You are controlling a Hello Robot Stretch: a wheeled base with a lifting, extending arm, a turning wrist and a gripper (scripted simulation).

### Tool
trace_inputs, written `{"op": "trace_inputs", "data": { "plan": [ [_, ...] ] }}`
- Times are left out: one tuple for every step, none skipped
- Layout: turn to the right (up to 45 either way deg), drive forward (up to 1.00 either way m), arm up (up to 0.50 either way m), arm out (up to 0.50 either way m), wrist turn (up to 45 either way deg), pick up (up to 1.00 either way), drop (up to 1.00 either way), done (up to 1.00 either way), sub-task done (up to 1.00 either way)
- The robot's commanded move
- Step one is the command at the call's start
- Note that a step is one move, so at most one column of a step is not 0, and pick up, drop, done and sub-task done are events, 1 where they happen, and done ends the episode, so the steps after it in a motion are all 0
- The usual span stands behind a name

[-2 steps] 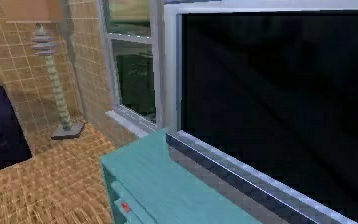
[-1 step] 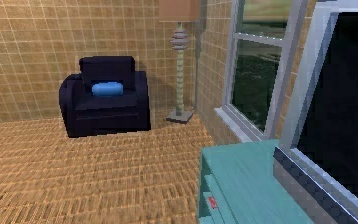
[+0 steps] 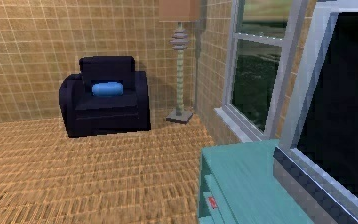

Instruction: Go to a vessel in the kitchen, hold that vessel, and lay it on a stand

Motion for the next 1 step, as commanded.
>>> {"op": "trace_inputs", "data": {
  "plan": [
    [0.0,0.00,0.00,0.00,45.0,0.00,0.00,0.00,0.00]
  ]
}}
